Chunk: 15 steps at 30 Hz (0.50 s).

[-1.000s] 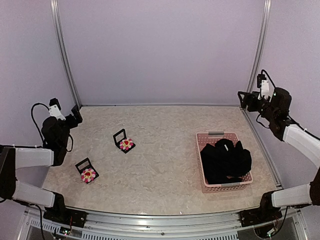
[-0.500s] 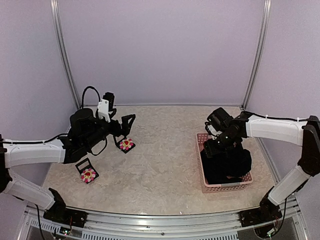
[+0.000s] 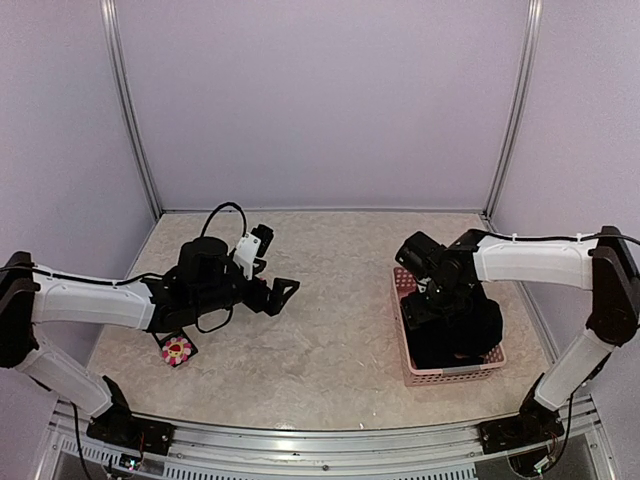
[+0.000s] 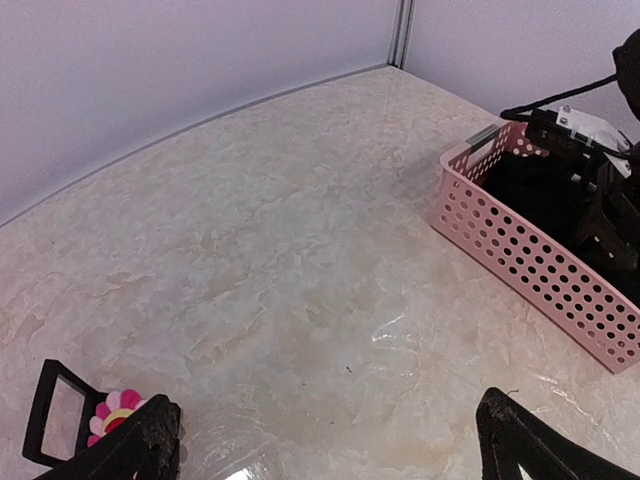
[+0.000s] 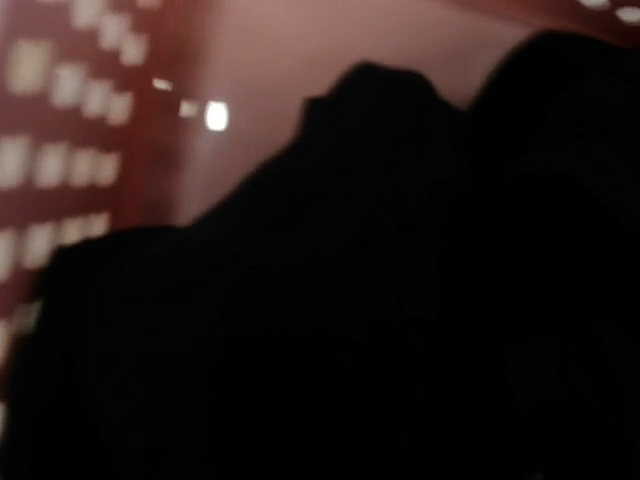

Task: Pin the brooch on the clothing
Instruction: Pick up the crumpled clothing from the bin, then place the crumpled clothing at the center of the board.

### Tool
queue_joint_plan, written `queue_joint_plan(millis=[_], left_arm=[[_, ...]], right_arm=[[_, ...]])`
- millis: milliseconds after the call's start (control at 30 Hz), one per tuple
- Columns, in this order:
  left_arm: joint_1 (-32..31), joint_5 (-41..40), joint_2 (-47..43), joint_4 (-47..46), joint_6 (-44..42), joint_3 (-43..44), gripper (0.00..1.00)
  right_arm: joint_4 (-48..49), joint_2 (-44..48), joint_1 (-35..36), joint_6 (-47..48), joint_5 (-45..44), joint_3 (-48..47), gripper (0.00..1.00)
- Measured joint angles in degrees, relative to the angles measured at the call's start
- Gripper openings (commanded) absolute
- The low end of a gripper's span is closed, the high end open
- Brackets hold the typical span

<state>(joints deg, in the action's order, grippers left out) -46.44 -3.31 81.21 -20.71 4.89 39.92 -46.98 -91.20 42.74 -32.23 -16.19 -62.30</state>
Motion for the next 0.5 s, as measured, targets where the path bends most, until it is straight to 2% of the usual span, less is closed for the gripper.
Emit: queue_joint_plan(millis=[67,167,267,333,433,500], left_arm=[[0.00,0.07,-0.33,0.28,0.00,0.00,0.99],[-0.02,0.31,-1.64,0.63,-0.02,0.00,0.99],[-0.02,0.35,-3.89,1.11,0.00,0.00,0.99],[-0.02,0.35,-5.55,1.79,0.17,0.00,0.99],[-0.02,0.35,-8.59,2.80,0.63,0.00,0.99],[-0.02,0.33,-10.82,2.86,0.81,0.00,0.99]], right_arm=[[0.55,-1.73,-0.07,-0.22,-1.22,0.94,0.52],[0.92,-4.44,-0.39,0.39,-1.81,2.32,0.00],[-1.22,-5.55,-0.44,0.70,-3.37,0.57,0.00],[-5.42,-5.49,-0.44,0.81,-5.35,-4.09,0.00],[-13.16,-4.66,-0.24,1.62,-10.29,-18.99,0.00],[-14.78,-2.97,0.55,3.87,-11.93,-30.14,0.00]])
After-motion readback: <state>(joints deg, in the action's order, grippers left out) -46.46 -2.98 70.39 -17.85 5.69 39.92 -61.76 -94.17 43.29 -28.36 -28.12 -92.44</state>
